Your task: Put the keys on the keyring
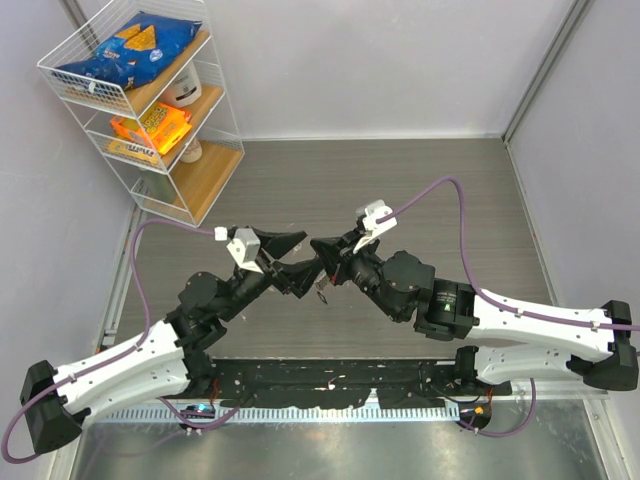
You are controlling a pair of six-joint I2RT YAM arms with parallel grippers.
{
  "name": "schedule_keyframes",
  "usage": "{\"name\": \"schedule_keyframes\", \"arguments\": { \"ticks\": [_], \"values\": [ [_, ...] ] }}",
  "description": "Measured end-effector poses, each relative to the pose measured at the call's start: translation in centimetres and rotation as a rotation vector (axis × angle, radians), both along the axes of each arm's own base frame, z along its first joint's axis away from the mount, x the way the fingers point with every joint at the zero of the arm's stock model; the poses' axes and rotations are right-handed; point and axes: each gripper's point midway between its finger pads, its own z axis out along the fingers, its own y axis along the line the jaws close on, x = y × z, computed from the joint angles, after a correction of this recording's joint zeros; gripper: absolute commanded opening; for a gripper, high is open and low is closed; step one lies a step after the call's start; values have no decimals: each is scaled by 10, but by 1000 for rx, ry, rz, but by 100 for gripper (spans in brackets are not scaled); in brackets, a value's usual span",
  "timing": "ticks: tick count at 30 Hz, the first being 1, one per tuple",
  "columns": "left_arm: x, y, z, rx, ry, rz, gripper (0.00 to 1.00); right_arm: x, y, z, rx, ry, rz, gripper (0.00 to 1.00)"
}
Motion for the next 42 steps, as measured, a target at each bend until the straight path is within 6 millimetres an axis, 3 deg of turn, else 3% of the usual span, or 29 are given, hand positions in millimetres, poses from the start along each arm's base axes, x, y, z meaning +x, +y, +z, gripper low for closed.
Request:
{"name": "schedule_keyframes", "arguments": {
  "ticks": [5, 10, 11, 12, 13, 14, 30, 32, 33, 35, 37, 42],
  "values": [
    [0, 0, 3, -3, -4, 0, 65, -1, 1, 0, 0, 0, 5, 6],
    [0, -1, 5, -1, -6, -1, 59, -2, 1, 1, 4, -2, 6, 6],
    [0, -2, 5, -1, -6, -2, 54, -2, 1, 2, 5, -3, 6, 6],
    [0, -2, 5, -1, -7, -4, 41, -3, 2, 2, 5, -4, 7, 6],
    [0, -2, 5, 0, -7, -5, 10, -3, 2, 2, 5, -5, 8, 6],
    [-1, -3, 5, 0, -6, -12, 0, -3, 2, 2, 4, -6, 8, 6],
    [-5, -5, 6, 11, -17, -29, 0, -3, 0, 3, -2, -14, 0, 6],
    [-6, -4, 6, 16, -23, -30, 0, -5, 0, 3, -2, -15, 8, 15],
    [-6, -4, 6, 18, -24, -31, 0, -5, 0, 3, -3, -15, 13, 28],
    [-7, -2, 6, 22, -27, -28, 0, -7, 1, 5, 2, -15, 26, 42],
    [-6, 0, 5, 30, -24, -19, 0, -10, 0, 7, 5, -20, 42, 48],
    [-4, 5, 2, 57, -22, 7, 0, -17, -9, 22, 43, -35, 67, 53]
  ]
}}
